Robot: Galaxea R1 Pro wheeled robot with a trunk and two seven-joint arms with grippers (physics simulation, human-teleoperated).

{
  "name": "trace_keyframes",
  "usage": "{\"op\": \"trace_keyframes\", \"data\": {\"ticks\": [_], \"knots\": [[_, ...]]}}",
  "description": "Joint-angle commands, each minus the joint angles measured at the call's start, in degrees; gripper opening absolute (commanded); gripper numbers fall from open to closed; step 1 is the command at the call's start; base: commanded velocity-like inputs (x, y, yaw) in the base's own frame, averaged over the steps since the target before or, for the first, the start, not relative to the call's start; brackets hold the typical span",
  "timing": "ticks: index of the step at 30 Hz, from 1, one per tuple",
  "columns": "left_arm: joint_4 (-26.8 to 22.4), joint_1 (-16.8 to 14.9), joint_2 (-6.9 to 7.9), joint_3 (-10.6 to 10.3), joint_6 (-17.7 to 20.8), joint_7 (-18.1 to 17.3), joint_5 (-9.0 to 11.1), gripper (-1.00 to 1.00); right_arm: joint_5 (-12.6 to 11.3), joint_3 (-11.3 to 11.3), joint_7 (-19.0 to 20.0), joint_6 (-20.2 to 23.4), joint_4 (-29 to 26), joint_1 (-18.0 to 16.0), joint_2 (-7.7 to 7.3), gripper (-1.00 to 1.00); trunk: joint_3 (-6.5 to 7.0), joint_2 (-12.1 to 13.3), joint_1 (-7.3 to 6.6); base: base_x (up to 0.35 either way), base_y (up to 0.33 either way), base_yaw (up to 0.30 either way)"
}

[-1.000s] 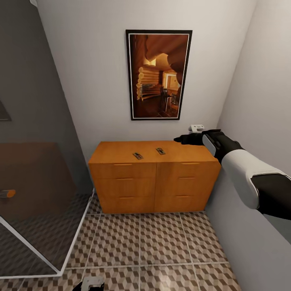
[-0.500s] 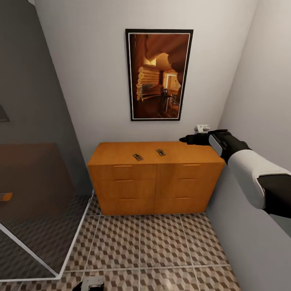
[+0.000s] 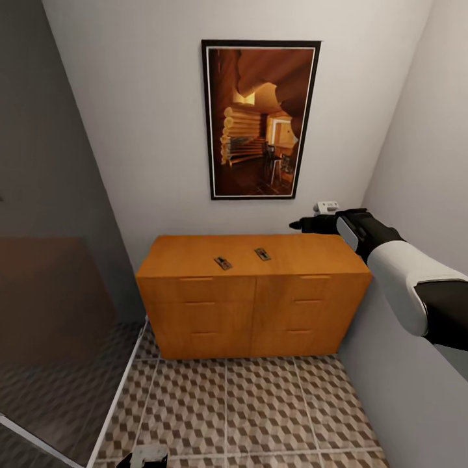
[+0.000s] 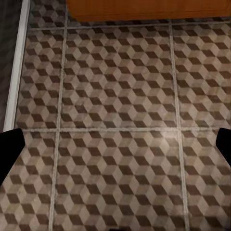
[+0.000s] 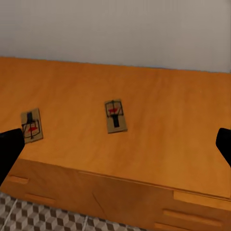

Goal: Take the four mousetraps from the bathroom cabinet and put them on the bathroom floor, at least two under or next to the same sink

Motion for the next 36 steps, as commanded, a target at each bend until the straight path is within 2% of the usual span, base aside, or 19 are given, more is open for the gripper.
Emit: {"op": "trace_keyframes", "data": {"ticks": [1,9,16,19,20,24,29,32,36], "knots": [[0.25,-0.12,-0.05,-0.5,-0.37,0.16,0.33,1.0,-0.55,0.47,-0.01,0.32,0.0,-0.05,-0.08,1.0,-0.12,-0.13,0.05,0.101,0.014,0.0],[0.31,-0.12,0.41,-0.52,-0.5,0.09,0.33,1.0,-0.53,0.53,-0.03,0.11,1.43,-0.05,-0.05,1.0,-0.12,-0.13,0.05,0.03,0.004,0.0],[0.39,0.4,2.84,-0.53,-0.86,0.08,0.34,1.0,-0.5,0.58,-0.17,-0.53,1.67,-0.05,0.01,1.0,-0.12,-0.13,0.05,0.003,0.0,0.0],[0.42,3.42,5.52,-0.53,-2.4,0.03,0.28,1.0,-0.5,0.62,-0.18,-2.14,1.71,-0.05,0.03,1.0,-0.12,-0.13,0.05,0.0,0.0,0.0],[0.42,3.98,5.99,-0.53,-3.15,0.02,0.27,1.0,-0.49,0.63,-0.18,-2.42,1.72,-0.05,0.04,1.0,-0.12,-0.13,0.05,0.0,0.0,0.0],[0.43,8.59,8.61,-0.53,-9.53,0.0,0.26,1.0,-0.5,0.64,-0.18,-3.35,1.93,-0.05,0.13,1.0,-0.12,-0.13,0.05,0.0,0.0,0.0],[0.43,12.97,10.5,-0.53,-14.68,0.02,0.32,1.0,-0.48,0.64,-0.13,-3.65,3.21,-0.05,0.21,1.0,-0.12,-0.13,0.05,0.0,0.0,0.0],[0.43,14.12,11.25,-0.53,-15.52,0.05,0.32,1.0,-0.49,0.64,-0.08,-3.69,3.48,-0.05,0.3,1.0,-0.12,-0.13,0.05,0.0,0.0,0.0],[0.4,14.65,11.51,-0.53,-15.85,0.12,0.3,1.0,-0.49,0.64,-0.03,-3.71,3.77,-0.05,0.33,1.0,-0.12,-0.13,0.05,0.0,0.0,0.0]]}}
